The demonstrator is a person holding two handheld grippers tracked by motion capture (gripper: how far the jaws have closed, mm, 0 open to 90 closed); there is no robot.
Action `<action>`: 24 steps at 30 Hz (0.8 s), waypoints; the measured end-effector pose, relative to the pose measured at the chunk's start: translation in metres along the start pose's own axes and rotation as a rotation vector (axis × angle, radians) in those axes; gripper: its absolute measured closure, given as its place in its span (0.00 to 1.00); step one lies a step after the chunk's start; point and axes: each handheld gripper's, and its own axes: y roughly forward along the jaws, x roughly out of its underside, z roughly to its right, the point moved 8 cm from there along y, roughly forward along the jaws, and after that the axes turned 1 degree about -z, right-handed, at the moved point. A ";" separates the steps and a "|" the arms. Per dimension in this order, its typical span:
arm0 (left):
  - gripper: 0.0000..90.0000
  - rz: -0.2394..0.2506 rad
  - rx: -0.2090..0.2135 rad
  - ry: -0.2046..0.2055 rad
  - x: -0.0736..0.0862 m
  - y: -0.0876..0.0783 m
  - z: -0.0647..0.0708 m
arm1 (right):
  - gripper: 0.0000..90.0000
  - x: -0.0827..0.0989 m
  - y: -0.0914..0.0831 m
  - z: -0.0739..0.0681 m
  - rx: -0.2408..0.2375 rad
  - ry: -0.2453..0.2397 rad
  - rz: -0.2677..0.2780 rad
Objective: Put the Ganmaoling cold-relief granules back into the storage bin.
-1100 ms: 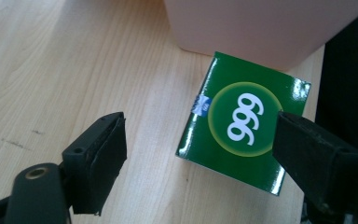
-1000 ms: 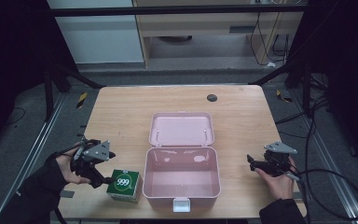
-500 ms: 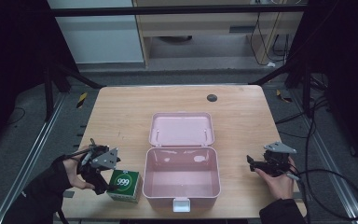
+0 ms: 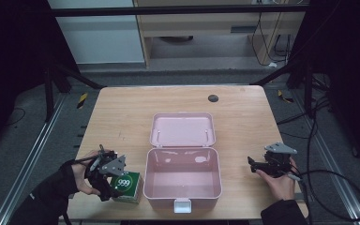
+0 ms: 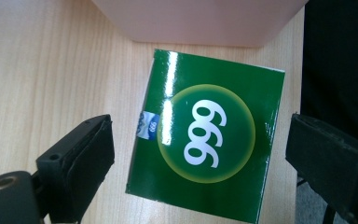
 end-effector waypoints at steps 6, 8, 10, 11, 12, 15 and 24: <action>0.06 -0.012 0.009 0.010 -0.002 0.007 0.000 | 0.07 0.001 0.001 -0.001 0.001 -0.018 -0.012; 0.06 -0.023 0.012 0.019 -0.002 0.009 -0.001 | 0.06 0.002 0.002 -0.001 0.003 -0.025 -0.016; 0.06 -0.028 0.015 0.027 -0.003 0.011 -0.001 | 0.06 0.002 0.003 -0.002 0.000 -0.024 -0.016; 0.06 -0.032 0.016 0.027 -0.002 0.013 -0.002 | 0.06 0.002 0.002 -0.002 -0.002 -0.022 -0.016; 0.06 -0.035 0.018 0.030 -0.002 0.014 -0.002 | 0.06 0.002 0.002 -0.002 -0.005 -0.020 -0.014; 0.06 -0.041 0.026 0.028 -0.001 0.017 -0.001 | 0.06 0.002 0.002 -0.002 -0.006 -0.019 -0.014; 0.06 -0.073 0.042 0.017 0.008 0.029 -0.001 | 0.06 0.002 0.003 -0.002 -0.006 -0.023 -0.019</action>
